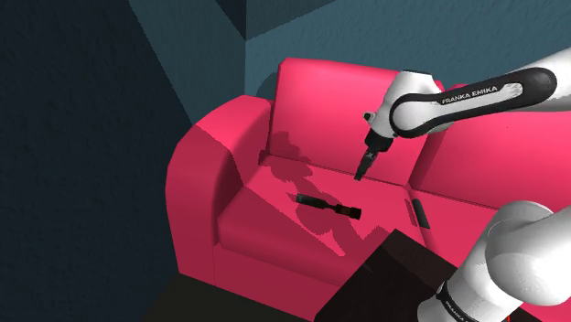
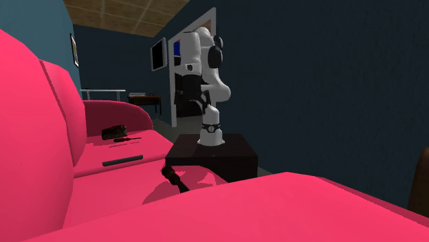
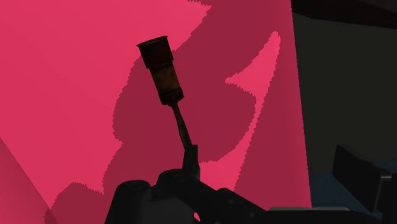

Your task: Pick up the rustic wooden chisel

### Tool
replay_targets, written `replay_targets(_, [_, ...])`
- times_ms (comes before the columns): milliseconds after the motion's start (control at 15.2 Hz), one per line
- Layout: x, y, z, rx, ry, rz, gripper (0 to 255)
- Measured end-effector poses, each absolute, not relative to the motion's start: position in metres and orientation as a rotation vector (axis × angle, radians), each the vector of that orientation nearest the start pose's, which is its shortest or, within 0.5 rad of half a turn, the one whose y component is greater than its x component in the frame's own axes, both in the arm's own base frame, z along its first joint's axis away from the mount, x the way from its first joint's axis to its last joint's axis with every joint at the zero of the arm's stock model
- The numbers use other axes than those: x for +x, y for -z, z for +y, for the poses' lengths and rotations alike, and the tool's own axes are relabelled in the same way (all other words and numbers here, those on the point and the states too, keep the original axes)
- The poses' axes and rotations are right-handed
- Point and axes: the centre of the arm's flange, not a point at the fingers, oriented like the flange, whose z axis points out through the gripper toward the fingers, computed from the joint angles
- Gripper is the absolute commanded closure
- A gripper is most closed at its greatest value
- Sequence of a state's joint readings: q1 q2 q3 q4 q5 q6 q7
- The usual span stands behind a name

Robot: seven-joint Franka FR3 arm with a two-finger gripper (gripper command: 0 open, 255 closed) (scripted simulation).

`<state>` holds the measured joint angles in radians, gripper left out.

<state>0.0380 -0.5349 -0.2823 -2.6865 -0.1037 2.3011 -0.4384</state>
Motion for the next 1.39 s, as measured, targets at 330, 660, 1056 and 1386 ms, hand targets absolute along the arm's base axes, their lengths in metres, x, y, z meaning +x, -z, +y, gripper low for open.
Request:
replay_targets(330, [0.393, -0.347, -0.115, -3.039, 0.271, -0.557, 0])
replay_targets(660, [0.416, -0.289, -0.138, -2.986, 0.307, -0.667, 0])
replay_targets(1056, [0.451, -0.221, -0.164, -2.926, 0.349, -0.793, 0])
replay_targets(1386, [0.46, -0.188, -0.169, -2.907, 0.364, -0.824, 0])
